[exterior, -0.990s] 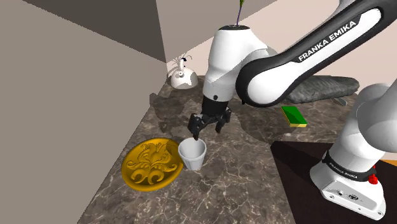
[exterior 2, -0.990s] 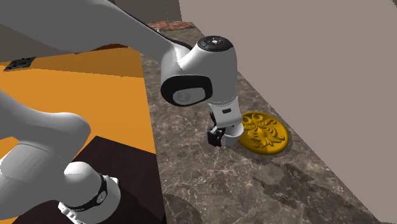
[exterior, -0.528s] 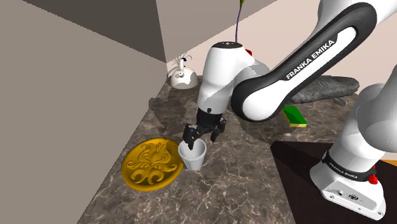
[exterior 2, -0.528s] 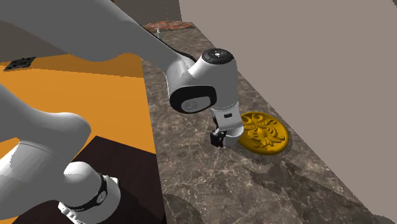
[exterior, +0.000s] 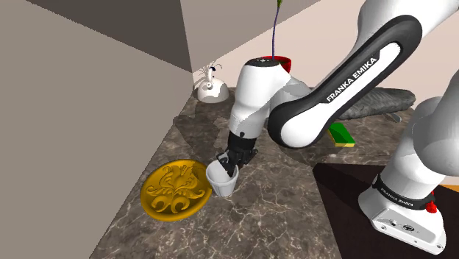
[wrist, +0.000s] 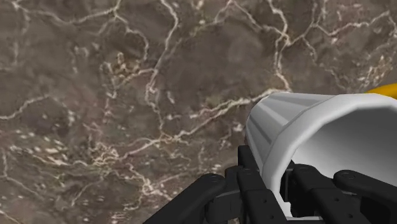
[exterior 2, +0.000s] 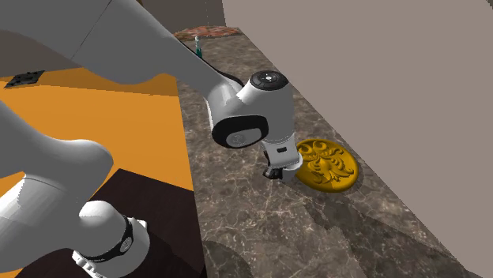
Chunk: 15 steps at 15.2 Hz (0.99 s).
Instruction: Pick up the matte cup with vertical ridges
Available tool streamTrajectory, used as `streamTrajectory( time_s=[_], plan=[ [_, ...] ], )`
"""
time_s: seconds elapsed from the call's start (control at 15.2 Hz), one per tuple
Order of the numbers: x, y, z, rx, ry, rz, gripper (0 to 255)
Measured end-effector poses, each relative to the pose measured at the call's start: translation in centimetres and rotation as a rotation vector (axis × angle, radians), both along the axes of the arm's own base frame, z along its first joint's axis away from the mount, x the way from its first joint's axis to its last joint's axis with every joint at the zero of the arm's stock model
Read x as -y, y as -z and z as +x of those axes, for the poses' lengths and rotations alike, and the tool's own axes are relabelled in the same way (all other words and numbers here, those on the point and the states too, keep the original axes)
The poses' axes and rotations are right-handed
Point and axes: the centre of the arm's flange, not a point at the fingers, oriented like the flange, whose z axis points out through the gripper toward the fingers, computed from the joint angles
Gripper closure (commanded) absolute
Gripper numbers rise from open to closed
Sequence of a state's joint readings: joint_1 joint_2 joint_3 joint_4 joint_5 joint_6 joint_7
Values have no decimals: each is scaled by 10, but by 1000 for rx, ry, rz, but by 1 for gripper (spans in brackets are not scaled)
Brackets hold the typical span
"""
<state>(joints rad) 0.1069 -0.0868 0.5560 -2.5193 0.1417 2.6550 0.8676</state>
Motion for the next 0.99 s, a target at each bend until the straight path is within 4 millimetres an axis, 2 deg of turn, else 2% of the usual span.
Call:
streamTrajectory(
  time_s=[0.46, 0.99],
  plan=[
    [0, -3, 0, 0, 0, 0, 255],
    [2, -43, 0, -1, 0, -1, 255]
  ],
)
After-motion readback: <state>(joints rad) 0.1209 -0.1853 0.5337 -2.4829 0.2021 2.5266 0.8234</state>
